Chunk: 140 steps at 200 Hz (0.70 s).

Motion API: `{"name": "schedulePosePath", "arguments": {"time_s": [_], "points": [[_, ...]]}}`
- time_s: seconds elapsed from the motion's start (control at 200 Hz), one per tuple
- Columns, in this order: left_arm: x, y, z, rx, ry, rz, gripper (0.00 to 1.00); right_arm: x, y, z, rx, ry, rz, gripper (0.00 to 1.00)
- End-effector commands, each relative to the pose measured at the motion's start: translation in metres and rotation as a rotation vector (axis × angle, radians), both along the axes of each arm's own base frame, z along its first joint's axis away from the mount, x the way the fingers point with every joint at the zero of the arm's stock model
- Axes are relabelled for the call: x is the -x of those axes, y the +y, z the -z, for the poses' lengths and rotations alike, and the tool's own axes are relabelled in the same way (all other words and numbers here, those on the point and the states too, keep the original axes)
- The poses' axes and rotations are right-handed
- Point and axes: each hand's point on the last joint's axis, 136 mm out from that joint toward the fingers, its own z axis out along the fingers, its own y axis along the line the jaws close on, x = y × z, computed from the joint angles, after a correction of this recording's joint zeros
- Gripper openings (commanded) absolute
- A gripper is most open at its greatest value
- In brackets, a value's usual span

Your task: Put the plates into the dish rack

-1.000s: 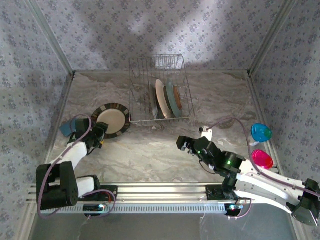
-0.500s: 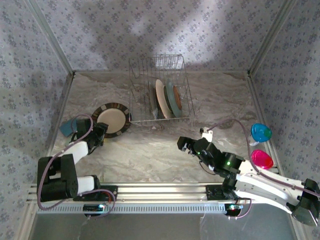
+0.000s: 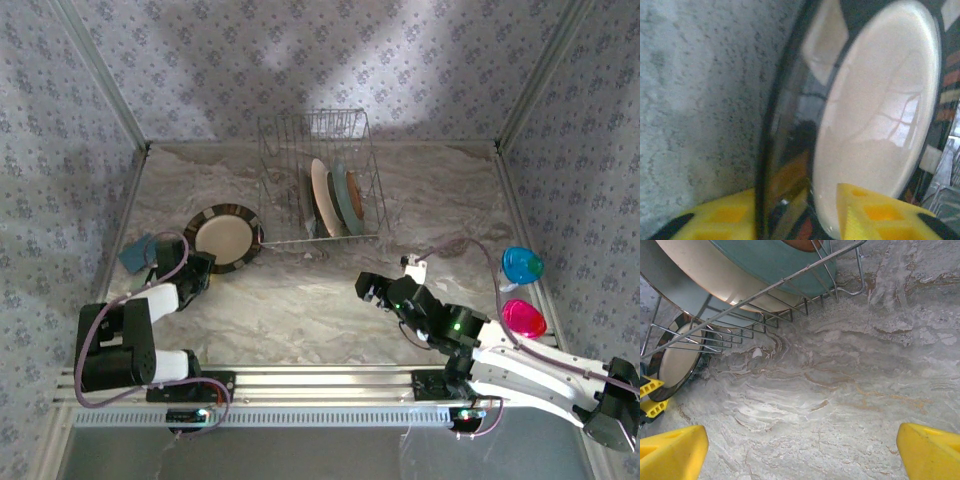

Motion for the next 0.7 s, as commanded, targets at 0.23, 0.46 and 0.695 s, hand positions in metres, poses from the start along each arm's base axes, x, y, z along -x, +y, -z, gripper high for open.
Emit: {"name": "schedulePosePath", "arguments": {"time_s": [0.23,0.46,0.695], "points": [[-0.008,-0.002,0.000,-0.011,-0.039,-0.015,0.20,-0.005,-0.007,-0.009,-0.001,-0.018,0.052,0.98],[-0.004,0.004,-0.012,-0.036,-0.041,-0.045,0.00,-0.007,-0.005,-0.009,0.004,-0.019,0.058,0.98],[0.000,0.008,-0.032,-0.079,-0.064,-0.040,0.00,-0.009,0.002,-0.011,-0.026,0.014,0.001,0.99]]}}
